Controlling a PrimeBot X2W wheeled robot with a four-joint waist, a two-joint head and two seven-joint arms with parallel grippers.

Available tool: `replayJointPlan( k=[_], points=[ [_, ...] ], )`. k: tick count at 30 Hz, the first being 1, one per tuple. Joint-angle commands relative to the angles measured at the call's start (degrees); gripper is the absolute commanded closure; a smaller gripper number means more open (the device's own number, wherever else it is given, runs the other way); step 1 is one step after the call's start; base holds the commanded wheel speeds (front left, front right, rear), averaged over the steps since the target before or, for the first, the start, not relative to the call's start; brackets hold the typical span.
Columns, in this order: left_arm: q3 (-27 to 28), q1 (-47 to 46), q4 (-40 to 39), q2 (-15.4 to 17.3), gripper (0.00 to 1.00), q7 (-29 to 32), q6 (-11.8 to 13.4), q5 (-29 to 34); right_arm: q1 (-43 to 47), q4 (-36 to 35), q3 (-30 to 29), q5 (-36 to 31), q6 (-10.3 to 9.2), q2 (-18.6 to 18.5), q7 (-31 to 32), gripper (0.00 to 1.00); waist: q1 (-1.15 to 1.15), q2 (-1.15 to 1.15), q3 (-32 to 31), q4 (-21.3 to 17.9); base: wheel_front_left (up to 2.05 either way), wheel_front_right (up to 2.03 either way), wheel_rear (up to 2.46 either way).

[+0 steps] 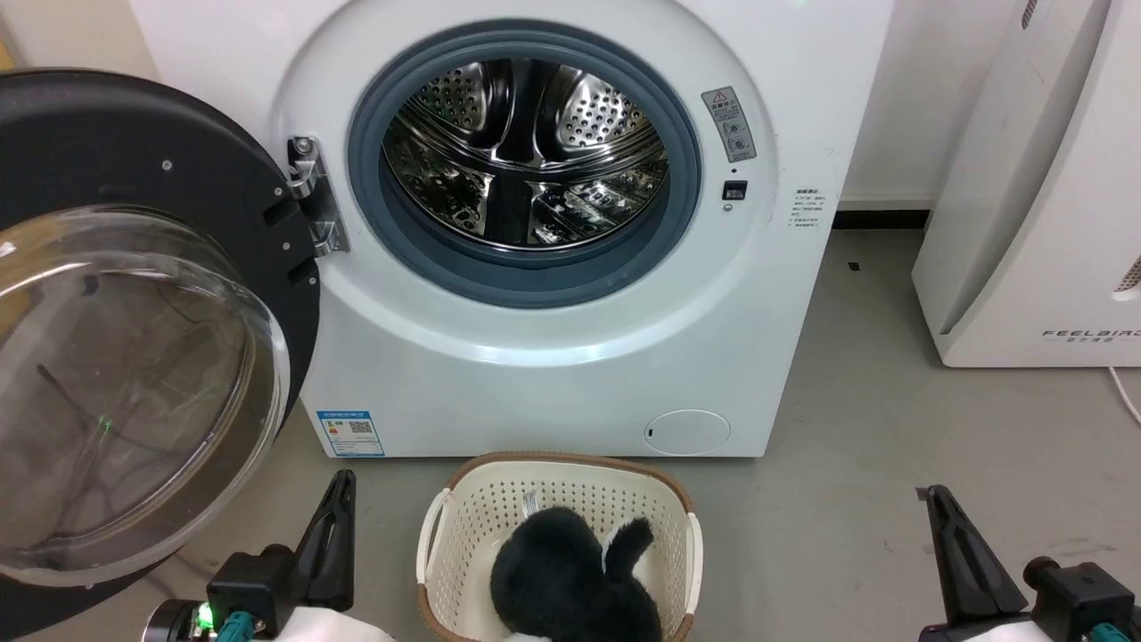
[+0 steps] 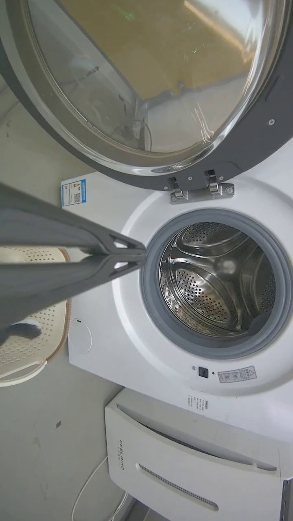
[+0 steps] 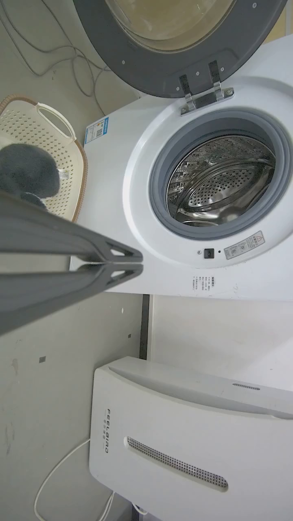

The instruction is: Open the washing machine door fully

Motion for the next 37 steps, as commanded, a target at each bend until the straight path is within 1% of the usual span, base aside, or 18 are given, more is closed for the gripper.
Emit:
replayJointPlan(
  k=[1,37],
  points=[
    [0.0,-0.4,-0.3,0.0,1.0,0.4,0.4,0.3,-0.9,-0.5,0.3,-0.5,-0.01,0.0,0.4,1.0,-0.01,0.0,0.1,0.0,0.0,0.0,0.0],
    [-0.6,-1.2,-2.3,0.0,1.0,4.5,2.2,1.5,-2.4,-2.1,1.9,-1.7,-0.02,0.1,4.5,1.0,-0.01,0.0,1.3,0.1,0.0,0.0,0.0]
  ],
)
